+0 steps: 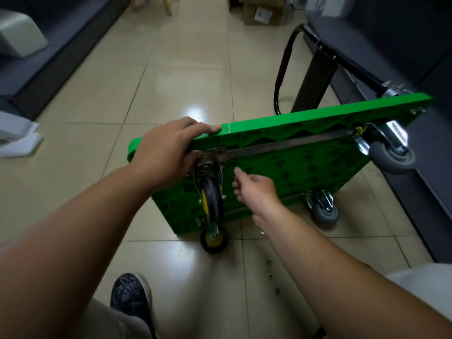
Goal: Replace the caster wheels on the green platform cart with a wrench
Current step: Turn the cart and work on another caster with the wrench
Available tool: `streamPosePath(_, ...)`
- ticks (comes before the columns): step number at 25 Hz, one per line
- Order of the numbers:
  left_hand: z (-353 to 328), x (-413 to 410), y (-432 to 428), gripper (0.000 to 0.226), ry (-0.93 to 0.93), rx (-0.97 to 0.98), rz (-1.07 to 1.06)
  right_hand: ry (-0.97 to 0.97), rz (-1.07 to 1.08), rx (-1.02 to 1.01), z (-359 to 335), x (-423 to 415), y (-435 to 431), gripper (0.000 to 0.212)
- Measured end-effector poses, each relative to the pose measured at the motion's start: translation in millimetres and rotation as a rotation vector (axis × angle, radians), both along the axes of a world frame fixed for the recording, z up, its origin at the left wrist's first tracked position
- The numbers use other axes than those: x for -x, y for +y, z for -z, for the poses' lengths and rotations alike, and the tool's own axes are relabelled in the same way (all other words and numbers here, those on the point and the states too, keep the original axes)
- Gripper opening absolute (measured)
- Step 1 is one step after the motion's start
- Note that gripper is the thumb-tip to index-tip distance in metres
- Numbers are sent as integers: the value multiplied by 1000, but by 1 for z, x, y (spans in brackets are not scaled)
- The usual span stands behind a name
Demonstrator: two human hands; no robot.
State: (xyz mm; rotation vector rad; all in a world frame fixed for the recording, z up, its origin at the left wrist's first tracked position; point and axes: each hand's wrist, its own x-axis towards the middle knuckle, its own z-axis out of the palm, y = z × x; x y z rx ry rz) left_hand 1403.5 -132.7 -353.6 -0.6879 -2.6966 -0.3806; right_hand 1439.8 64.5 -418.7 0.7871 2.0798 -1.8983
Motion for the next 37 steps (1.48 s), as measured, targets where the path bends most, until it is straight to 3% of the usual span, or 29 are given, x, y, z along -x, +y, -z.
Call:
streamPosePath(4, 2, 1, -1, 62, 17, 4, -1, -80, 66, 103, 4, 2, -13, 26)
streamPosePath(12, 3, 0, 1, 60, 32, 15, -21, -16, 133, 203, -6, 13, -16, 16)
streamPosePath(19, 2, 0, 2, 59, 27, 8, -25, -65, 10, 138, 2, 16, -18, 38)
streamPosePath(30, 3, 0, 1, 58, 24, 3, -15, 94, 151, 16, 0, 9, -31, 21)
streamPosePath(33, 3, -1, 2, 58, 26, 4, -22, 246, 74, -140, -1, 7, -27, 22)
streamPosePath(37, 2, -1, 2, 59, 22, 11, -38, 528, -152, -770, 10, 13, -18, 16)
